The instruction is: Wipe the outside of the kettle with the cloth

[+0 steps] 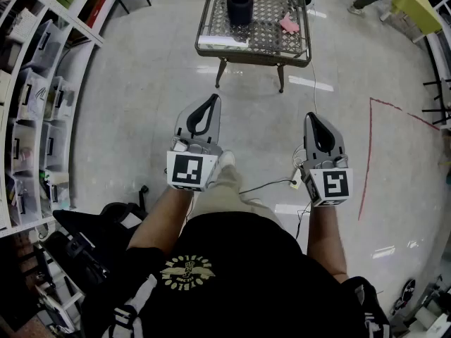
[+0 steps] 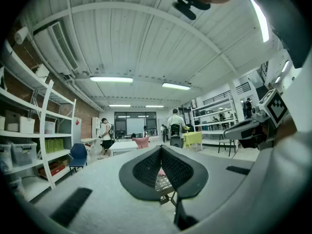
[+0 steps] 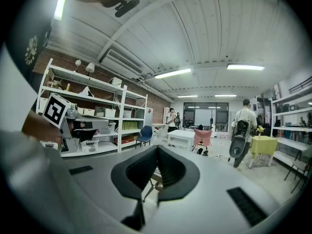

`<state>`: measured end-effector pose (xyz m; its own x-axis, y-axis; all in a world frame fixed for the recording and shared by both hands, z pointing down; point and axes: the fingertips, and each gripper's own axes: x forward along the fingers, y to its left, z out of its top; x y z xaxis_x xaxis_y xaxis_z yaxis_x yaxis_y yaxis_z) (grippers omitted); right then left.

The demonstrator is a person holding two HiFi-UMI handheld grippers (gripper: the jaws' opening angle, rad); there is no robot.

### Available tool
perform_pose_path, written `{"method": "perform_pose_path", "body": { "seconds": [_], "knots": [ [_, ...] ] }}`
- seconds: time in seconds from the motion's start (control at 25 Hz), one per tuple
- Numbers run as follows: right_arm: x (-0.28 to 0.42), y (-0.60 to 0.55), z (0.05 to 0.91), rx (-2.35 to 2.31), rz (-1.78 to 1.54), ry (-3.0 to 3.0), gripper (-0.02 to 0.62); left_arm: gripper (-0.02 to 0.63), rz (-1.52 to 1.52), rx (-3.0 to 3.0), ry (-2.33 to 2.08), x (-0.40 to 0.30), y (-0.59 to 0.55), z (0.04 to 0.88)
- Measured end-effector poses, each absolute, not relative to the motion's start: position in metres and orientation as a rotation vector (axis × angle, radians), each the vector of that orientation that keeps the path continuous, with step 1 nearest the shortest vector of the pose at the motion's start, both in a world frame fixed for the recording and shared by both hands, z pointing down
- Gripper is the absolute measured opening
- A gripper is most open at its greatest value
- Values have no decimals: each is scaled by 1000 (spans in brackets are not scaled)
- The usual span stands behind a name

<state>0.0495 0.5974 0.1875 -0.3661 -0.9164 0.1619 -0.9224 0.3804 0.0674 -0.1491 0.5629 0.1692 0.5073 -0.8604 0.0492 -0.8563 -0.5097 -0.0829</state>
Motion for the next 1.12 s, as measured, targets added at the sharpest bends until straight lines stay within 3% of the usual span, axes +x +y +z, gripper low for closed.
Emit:
{"method": "perform_pose_path", "body": {
  "seconds": [0.72,1.12],
  "knots": [
    [7,439,209,1692,78,-2395,11,6,-66,-2825,1432,-191,400,207],
    [23,428,169,1806,-9,-2367,12,6,-77,-2929,1254,-158,362,209]
  ]
}}
